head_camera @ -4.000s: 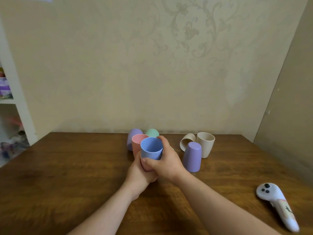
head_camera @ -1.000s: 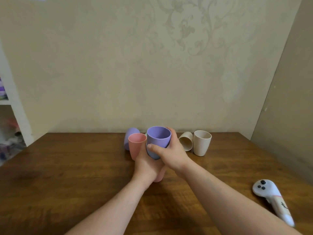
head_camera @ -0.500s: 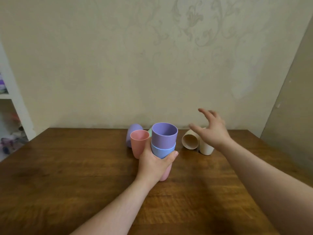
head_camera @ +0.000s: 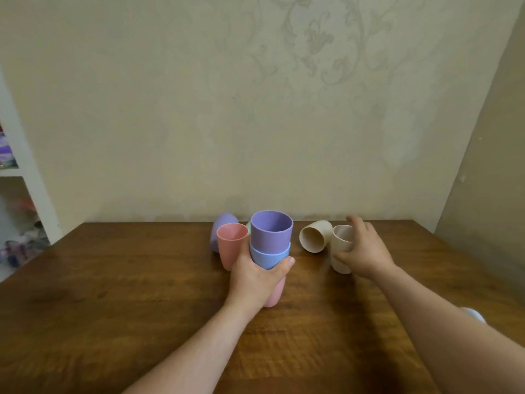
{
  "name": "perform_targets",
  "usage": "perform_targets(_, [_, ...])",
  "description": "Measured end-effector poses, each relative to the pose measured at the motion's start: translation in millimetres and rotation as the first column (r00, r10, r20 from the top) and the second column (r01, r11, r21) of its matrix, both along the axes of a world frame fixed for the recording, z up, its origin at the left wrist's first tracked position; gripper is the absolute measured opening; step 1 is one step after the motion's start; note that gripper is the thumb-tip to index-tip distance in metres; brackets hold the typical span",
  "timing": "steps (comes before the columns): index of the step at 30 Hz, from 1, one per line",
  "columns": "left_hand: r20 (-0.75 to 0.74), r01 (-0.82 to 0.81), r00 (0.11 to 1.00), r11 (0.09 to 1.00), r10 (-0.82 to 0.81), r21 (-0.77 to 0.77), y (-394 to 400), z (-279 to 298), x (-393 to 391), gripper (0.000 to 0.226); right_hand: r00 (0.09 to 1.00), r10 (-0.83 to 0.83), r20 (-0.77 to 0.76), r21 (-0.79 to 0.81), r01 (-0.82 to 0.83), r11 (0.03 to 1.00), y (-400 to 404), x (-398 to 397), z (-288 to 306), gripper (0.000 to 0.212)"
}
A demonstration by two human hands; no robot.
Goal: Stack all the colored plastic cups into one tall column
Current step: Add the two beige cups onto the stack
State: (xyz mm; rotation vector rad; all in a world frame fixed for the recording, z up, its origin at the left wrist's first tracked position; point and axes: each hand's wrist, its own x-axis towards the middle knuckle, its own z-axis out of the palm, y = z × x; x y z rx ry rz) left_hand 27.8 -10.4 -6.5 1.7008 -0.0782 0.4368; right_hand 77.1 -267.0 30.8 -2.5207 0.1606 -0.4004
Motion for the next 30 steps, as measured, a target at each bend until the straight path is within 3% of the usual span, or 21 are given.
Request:
perform_targets(3, [-0.013,0.022,1.000,1.000,-0.023,-0.007,-0.6,1.7,-1.1,0.056,1.000,-0.007,-0.009,0.065,0.007,0.998,5.4,-14.0,2.6,0.110])
perform_targets(8, [-0.035,0.066,0.997,0.997,-0.067,-0.034,2.5,4.8,-1.9,0.062,0.999,-0.043,-0.025,0.321,0.049,0.946,25.3,-46.0,-9.5,0.117])
perform_targets(10, [-0.039,0.094,0.995,0.995,-0.095,-0.039,4.5,8.6,-4.4,0.075,0.999,-0.042,-0.027,0.411,0.049,0.910,34.5,-60.6,-18.0,0.104])
perform_targets(13, [-0.043,0.121,0.991,0.991,-0.124,-0.055,8.3,14.0,-9.2,0.093,1.000,-0.015,0.011,0.556,0.006,0.831,50.2,-76.1,-34.0,0.056])
perform_targets(16, [-0.041,0.131,0.990,0.990,-0.133,-0.044,9.9,19.7,-13.1,0.088,0.998,0.001,0.059,0.573,-0.035,0.819,67.1,-86.1,-44.2,0.056])
perform_targets(21, [-0.030,0.139,0.990,0.988,-0.141,-0.066,12.6,37.8,-14.9,0.104,0.993,0.006,0.121,0.549,-0.072,0.833,71.1,-85.4,-52.9,0.066])
perform_targets(30, [-0.086,0.161,0.983,0.986,-0.163,-0.031,7.3,50.5,-8.0,0.059,0.994,-0.002,0.110,0.550,-0.060,0.833,69.9,-83.0,-55.7,0.067])
